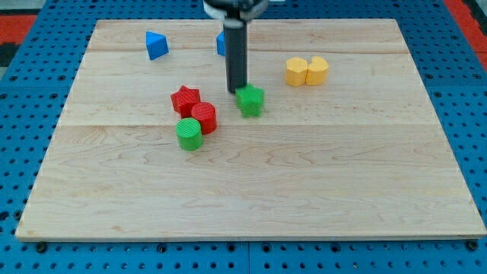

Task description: Place the green blocks to the bottom of the yellow blocks

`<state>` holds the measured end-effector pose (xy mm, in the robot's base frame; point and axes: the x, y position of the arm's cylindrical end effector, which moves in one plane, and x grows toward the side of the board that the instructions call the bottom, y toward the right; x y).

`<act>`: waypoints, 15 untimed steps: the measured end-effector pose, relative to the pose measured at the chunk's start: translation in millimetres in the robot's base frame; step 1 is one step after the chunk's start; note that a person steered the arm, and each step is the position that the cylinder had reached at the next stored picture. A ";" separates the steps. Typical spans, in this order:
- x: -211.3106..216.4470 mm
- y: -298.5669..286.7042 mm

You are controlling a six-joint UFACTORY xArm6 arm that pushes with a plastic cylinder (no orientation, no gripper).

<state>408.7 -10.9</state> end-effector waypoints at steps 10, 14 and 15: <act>59.4 8.1; 73.5 70.8; 80.6 77.9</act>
<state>489.3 67.0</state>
